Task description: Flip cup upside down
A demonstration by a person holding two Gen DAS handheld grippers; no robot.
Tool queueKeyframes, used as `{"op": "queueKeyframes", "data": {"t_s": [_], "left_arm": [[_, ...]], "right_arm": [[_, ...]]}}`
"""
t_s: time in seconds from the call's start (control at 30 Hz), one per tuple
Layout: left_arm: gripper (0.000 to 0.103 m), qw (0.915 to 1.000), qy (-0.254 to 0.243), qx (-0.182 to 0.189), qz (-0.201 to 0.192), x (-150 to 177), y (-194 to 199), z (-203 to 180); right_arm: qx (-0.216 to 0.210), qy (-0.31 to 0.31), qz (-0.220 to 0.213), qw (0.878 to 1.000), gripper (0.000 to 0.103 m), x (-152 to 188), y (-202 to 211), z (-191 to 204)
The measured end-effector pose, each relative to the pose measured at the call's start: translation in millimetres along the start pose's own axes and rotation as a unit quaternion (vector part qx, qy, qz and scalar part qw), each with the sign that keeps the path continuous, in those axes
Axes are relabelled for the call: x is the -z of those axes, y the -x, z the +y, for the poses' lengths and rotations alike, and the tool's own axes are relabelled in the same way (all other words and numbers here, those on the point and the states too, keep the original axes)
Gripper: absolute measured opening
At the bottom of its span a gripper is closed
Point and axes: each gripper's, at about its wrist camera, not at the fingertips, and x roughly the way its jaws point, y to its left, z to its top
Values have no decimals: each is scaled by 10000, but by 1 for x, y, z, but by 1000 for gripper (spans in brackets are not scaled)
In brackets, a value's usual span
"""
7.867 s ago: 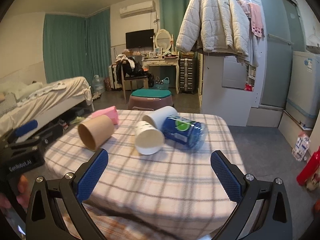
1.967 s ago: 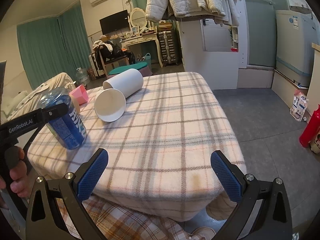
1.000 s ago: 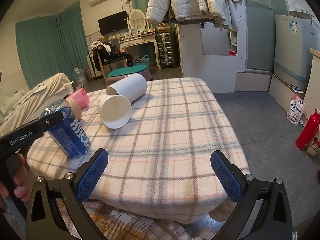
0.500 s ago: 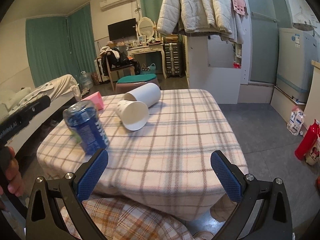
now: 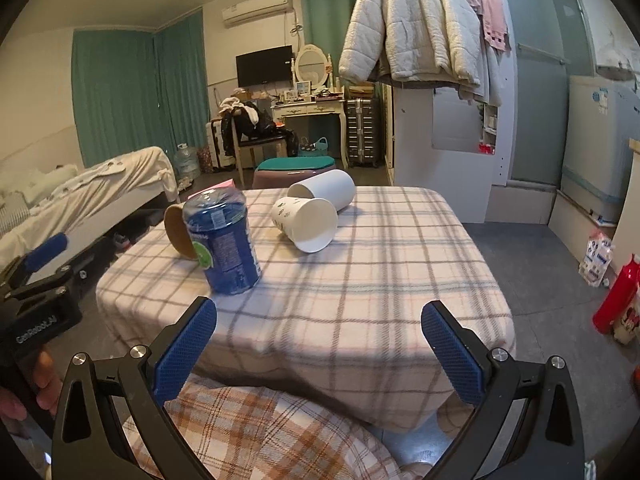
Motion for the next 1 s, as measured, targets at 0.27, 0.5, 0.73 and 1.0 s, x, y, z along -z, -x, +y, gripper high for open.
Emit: {"op": "queueKeyframes", "data": {"t_s": [0.27, 0.5, 0.73, 1.0], "left_arm": [[102, 9998, -69, -103, 138, 9, 2, 5], [103, 9997, 6, -198, 129, 12, 8, 8], [103, 9995, 35, -255, 191, 12, 11, 9], [103, 9995, 138, -229, 182, 12, 11, 11]], "right_arm": [[-76, 97, -88, 9999, 103, 0, 4, 11], [-80, 198, -86, 9997, 103, 0, 7, 14], [-140, 285, -142, 9994, 103, -2, 10, 20], [-49, 333, -206, 9992, 103, -3, 11, 22]]}}
